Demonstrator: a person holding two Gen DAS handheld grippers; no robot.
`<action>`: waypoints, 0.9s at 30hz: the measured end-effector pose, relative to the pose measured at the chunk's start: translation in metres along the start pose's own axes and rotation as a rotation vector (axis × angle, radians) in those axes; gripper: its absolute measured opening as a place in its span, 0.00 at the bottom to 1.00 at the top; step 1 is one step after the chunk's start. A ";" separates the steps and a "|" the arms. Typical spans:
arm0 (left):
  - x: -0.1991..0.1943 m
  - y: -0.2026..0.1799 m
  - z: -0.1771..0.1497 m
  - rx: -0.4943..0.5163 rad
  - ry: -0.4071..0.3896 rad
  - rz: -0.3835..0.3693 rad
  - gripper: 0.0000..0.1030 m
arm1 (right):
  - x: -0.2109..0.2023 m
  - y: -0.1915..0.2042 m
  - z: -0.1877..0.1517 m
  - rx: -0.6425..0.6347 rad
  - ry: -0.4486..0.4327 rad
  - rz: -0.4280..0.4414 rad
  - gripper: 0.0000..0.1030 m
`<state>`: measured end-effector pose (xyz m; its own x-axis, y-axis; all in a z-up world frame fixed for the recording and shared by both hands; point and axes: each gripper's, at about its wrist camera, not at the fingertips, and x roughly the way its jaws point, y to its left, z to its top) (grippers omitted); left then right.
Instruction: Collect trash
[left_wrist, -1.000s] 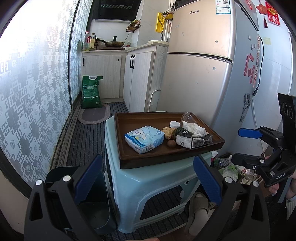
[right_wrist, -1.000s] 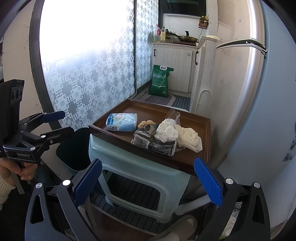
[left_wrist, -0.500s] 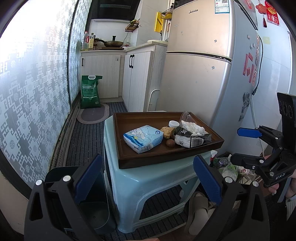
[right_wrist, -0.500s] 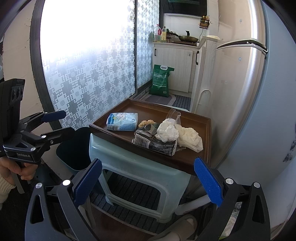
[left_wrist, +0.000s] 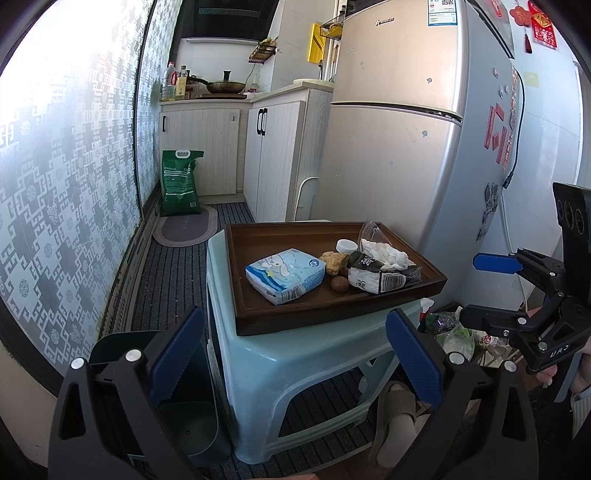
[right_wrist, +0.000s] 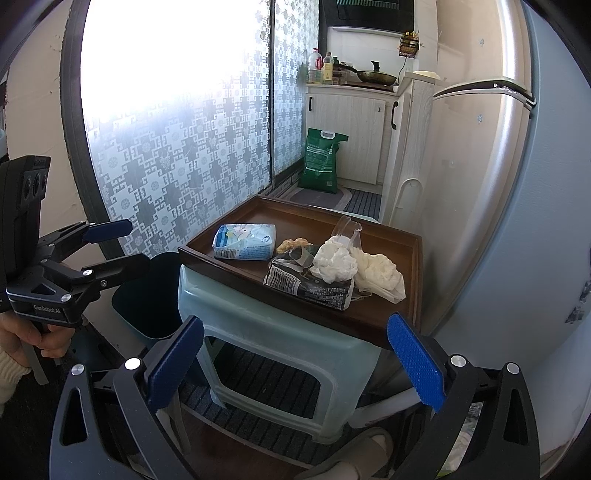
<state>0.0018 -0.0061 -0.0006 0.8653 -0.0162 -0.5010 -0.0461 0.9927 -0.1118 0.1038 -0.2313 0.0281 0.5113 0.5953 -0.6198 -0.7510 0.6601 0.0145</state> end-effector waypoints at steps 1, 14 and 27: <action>0.000 0.000 0.000 0.000 0.000 0.000 0.97 | 0.000 0.000 0.000 0.000 0.000 0.000 0.97; 0.002 -0.004 -0.001 0.003 0.003 -0.005 0.97 | -0.001 0.003 -0.003 -0.009 0.004 0.001 0.97; -0.002 -0.003 0.002 0.019 -0.010 -0.010 0.96 | -0.003 -0.001 -0.005 0.013 0.007 -0.002 0.97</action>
<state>0.0007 -0.0084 0.0022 0.8705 -0.0254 -0.4915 -0.0277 0.9946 -0.1004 0.1015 -0.2361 0.0262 0.5096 0.5906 -0.6257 -0.7445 0.6673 0.0236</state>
